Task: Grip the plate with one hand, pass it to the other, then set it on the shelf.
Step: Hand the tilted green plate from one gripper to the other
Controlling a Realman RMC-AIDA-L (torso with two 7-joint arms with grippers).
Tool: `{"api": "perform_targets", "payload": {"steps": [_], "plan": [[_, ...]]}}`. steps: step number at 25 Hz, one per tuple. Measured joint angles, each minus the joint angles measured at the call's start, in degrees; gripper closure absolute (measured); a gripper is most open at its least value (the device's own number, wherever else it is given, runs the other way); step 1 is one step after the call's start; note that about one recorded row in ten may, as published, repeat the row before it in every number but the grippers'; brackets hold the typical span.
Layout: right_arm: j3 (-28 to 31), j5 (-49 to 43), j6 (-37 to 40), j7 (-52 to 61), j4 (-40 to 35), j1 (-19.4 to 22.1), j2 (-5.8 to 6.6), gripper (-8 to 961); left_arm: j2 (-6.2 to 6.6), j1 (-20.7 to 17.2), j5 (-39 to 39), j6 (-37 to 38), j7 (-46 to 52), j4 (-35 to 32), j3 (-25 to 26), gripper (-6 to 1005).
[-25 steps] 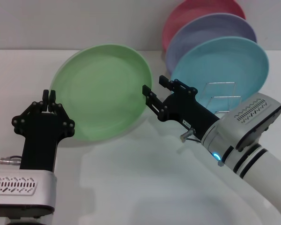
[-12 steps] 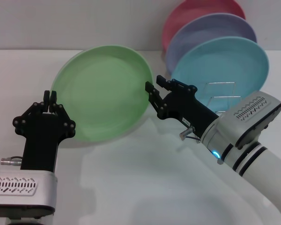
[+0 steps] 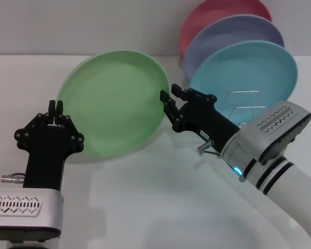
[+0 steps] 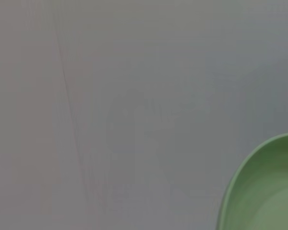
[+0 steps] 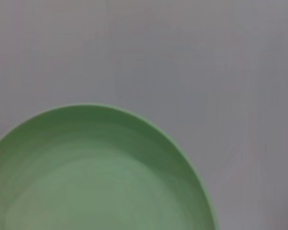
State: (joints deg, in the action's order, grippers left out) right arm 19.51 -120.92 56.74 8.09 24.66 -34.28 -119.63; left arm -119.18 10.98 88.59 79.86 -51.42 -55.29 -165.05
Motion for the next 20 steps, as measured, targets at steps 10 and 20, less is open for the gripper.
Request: {"api": "perform_targets", "payload": {"steps": [10, 20], "plan": [[0.1, 0.0, -0.1, 1.0, 0.7, -0.1, -0.07, 739, 0.0, 0.0, -0.1, -0.1, 0.0, 0.0, -0.1, 956], [0.8, 0.1, -0.1, 1.4, 0.6, -0.1, -0.07, 766, 0.0, -0.1, -0.7, -0.1, 0.0, 0.0, -0.1, 955]]}}
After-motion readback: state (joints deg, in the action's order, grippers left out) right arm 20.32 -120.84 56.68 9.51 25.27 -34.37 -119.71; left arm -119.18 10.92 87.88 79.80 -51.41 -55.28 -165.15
